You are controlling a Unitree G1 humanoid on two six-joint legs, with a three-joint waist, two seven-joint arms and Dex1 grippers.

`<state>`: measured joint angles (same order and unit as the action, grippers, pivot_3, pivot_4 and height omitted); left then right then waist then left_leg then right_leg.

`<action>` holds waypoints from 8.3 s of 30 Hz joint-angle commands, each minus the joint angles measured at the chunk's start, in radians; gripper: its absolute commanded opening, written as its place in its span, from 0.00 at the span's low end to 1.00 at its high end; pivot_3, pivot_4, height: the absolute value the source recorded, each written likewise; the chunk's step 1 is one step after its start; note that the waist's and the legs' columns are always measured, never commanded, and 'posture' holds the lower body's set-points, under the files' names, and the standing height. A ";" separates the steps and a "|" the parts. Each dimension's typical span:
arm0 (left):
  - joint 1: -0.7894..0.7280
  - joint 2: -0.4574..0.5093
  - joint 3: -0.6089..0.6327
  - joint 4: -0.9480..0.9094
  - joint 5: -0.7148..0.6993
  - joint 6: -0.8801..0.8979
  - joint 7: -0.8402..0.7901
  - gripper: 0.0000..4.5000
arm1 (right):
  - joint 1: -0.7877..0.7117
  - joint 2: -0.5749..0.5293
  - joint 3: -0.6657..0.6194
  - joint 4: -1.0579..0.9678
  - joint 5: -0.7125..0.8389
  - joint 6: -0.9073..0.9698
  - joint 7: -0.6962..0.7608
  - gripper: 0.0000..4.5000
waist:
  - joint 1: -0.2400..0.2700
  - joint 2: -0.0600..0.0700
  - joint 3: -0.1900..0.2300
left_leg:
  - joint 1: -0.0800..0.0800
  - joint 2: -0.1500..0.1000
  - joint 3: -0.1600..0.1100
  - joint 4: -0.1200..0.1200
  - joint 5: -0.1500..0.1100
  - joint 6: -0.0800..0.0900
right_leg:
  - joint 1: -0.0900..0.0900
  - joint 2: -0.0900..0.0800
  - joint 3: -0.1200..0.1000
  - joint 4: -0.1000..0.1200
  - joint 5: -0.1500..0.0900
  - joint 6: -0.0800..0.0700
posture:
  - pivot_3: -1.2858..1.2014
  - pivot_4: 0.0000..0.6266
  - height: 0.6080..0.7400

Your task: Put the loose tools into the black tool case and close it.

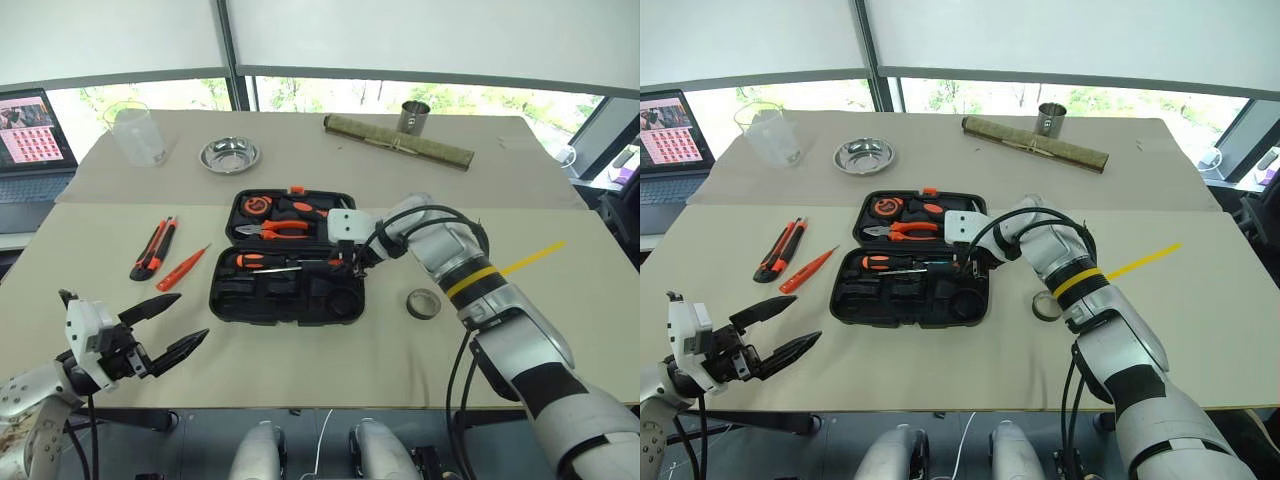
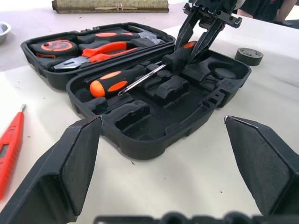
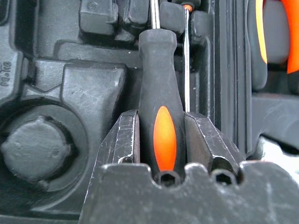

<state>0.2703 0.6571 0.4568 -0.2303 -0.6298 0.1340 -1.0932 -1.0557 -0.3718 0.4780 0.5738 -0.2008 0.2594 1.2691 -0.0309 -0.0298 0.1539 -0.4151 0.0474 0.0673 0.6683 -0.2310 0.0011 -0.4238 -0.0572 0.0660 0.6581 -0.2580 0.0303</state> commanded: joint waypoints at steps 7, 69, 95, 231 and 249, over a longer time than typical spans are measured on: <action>-0.012 0.001 -0.001 -0.035 -0.004 -0.012 0.014 1.00 | 0.019 -0.002 -0.028 -0.058 0.030 0.146 0.014 0.23 | -0.002 0.000 0.000 | 0.000 0.000 0.000 0.000 0.000 0.000 | 0.000 0.000 0.000 0.000 0.000 0.000 | 0.52 0.24 1.00; -0.051 0.049 0.005 -0.067 -0.008 0.121 0.151 1.00 | 0.016 0.243 -0.217 0.385 0.195 -0.177 -0.104 0.01 | -0.037 -0.002 0.000 | 0.007 0.002 -0.005 -0.002 0.001 -0.001 | 0.002 0.002 0.001 0.005 0.000 -0.003 | 0.52 0.24 1.00; 0.316 -0.096 0.417 0.004 -0.030 0.256 0.429 1.00 | 0.593 -0.044 -0.583 -0.437 0.591 -0.419 0.045 0.88 | -0.024 -0.005 0.000 | 0.006 0.001 -0.006 -0.006 0.000 -0.001 | 0.003 -0.001 0.000 -0.002 -0.001 -0.002 | 0.52 0.24 1.00; -0.961 0.037 -0.512 0.686 0.409 -0.083 -0.318 0.13 | 0.926 -0.130 -0.530 -0.905 0.778 -0.175 -0.286 1.00 | 0.017 -0.012 -0.003 | -0.001 0.002 -0.006 0.010 0.001 -0.003 | 0.004 0.009 0.002 0.007 -0.002 -0.001 | 0.52 0.24 1.00; -0.892 -0.010 -0.547 0.840 0.493 -0.241 -0.268 0.01 | 0.926 -0.133 -0.524 -0.905 0.769 -0.173 -0.281 1.00 | 0.018 -0.012 -0.003 | -0.001 0.002 -0.006 0.010 0.001 -0.003 | 0.004 0.009 0.002 0.007 -0.002 -0.001 | 0.52 0.24 1.00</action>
<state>-0.6410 0.6356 -0.0707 0.6183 -0.1580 -0.1053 -1.3636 -0.1258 -0.4990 -0.0315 -0.3130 0.5700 0.0978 0.9917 -0.0128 -0.0419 0.1510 -0.4161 0.0497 0.0616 0.6785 -0.2301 -0.0015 -0.4195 -0.0485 0.0680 0.6648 -0.2600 0.0293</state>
